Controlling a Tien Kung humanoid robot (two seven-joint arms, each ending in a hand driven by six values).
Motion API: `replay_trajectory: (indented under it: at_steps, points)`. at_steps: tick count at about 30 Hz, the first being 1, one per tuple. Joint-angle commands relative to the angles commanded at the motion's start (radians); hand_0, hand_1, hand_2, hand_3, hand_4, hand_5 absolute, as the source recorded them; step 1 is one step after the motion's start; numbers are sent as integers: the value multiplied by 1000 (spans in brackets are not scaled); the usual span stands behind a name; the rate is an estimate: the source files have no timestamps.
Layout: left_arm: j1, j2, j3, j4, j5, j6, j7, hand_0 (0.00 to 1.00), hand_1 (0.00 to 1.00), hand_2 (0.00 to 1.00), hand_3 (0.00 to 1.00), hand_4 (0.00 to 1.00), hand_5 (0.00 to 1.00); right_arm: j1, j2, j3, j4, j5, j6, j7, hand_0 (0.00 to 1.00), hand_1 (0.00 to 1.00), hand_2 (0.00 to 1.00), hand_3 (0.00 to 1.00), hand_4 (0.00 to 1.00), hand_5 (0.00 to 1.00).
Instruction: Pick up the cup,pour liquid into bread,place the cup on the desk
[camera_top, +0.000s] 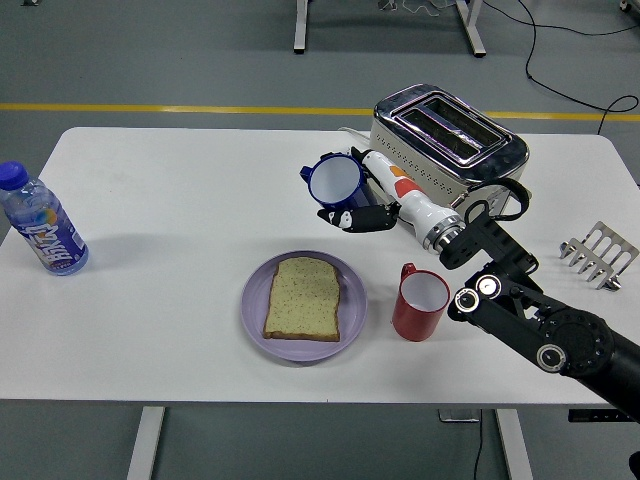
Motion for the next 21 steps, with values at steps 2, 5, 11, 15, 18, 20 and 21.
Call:
replay_trajectory:
  at_steps: [2, 5, 11, 15, 18, 20, 21]
  points:
    - [-1, 0, 3, 0, -5, 0, -1, 690, 756, 773, 611, 396, 998, 4, -2, -7, 1, -16, 2, 2, 422, 433, 540, 594, 741, 2]
    - [-2, -1, 4, 0, -9, 1, -2, 690, 756, 773, 611, 396, 998, 10, -3, -21, 5, -59, 2, 13, 422, 433, 540, 594, 741, 2]
    - [-1, -2, 2, 1, -8, 1, -1, 690, 756, 773, 611, 396, 998, 35, 5, -59, -7, -105, -8, 25, 422, 433, 541, 592, 740, 4]
    - [-1, -2, -1, 1, -5, 2, 0, 690, 756, 773, 611, 396, 998, 67, 19, -99, -19, -154, -19, 38, 418, 431, 541, 593, 739, 6]
    - [0, -2, -4, 1, -2, 2, 0, 690, 756, 773, 611, 396, 998, 80, 28, -116, -23, -182, -26, 44, 418, 431, 541, 593, 739, 6]
    - [-1, -2, 0, 1, -6, 1, -2, 690, 756, 773, 611, 396, 998, 90, 36, -123, -29, -208, -32, 51, 418, 431, 541, 593, 739, 3]
    - [-1, -1, 0, 1, -7, 1, -3, 690, 756, 773, 611, 396, 998, 94, 39, -126, -31, -223, -36, 55, 418, 431, 541, 593, 739, 3]
